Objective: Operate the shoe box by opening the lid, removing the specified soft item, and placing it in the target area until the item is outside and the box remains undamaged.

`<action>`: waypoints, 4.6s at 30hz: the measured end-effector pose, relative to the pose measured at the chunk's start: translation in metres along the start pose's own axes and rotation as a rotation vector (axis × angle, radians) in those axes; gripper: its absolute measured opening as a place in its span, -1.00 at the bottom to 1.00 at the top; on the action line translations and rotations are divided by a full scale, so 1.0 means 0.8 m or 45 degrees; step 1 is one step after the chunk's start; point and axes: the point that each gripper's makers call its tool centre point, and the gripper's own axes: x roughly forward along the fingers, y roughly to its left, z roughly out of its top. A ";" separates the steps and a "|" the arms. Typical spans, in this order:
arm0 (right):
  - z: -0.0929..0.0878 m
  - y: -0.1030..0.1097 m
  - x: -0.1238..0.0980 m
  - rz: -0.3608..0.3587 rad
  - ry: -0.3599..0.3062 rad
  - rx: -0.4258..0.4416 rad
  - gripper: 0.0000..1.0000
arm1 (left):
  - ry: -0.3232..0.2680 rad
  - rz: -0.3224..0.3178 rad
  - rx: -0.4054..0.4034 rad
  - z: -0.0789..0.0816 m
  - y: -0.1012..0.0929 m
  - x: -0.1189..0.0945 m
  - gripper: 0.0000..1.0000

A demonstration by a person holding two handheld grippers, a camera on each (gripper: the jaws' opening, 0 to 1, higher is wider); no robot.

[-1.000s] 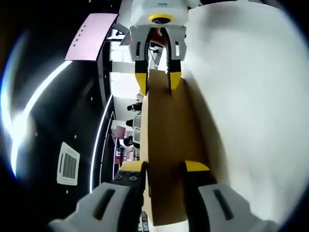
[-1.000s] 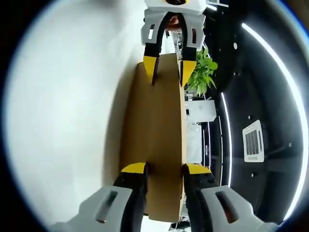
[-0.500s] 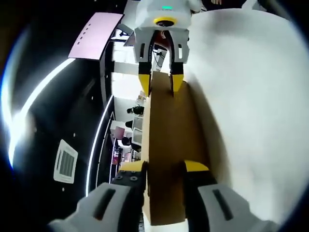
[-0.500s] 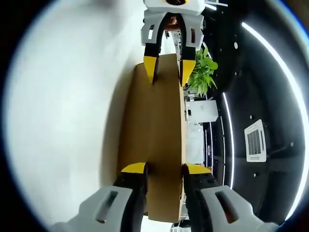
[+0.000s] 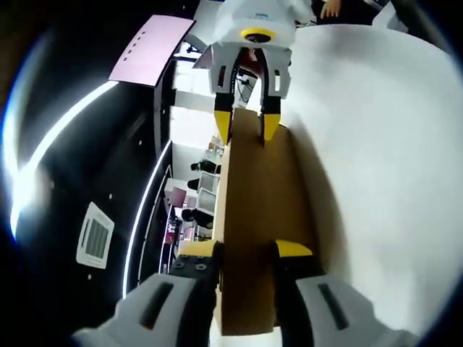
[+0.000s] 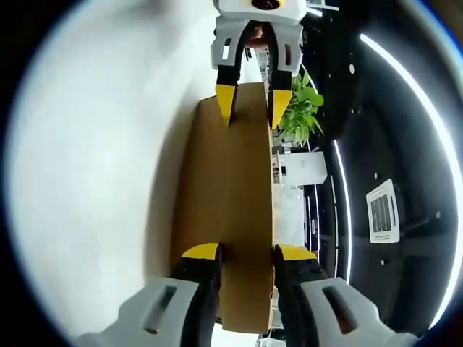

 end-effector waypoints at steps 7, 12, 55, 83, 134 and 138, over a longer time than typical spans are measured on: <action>0.001 -0.006 -0.002 -0.008 -0.009 0.014 -0.44 | -0.012 0.007 -0.028 0.000 0.007 -0.004 -0.43; 0.001 -0.008 -0.001 -0.020 -0.013 0.021 -0.43 | -0.014 -0.005 -0.045 0.000 0.011 -0.005 -0.43; 0.003 -0.034 -0.004 -0.047 -0.027 0.036 -0.45 | 0.000 0.066 -0.107 -0.004 0.033 -0.011 -0.42; 0.006 -0.069 -0.001 -0.160 -0.028 -0.003 -0.48 | -0.009 0.133 -0.088 0.000 0.061 -0.015 -0.44; 0.006 -0.137 0.013 -0.505 -0.022 -0.230 -0.74 | -0.122 0.214 -0.304 -0.002 0.134 -0.004 -0.50; 0.005 -0.142 0.015 -0.522 -0.006 -0.240 -0.75 | -0.113 0.219 -0.280 -0.002 0.138 -0.001 -0.51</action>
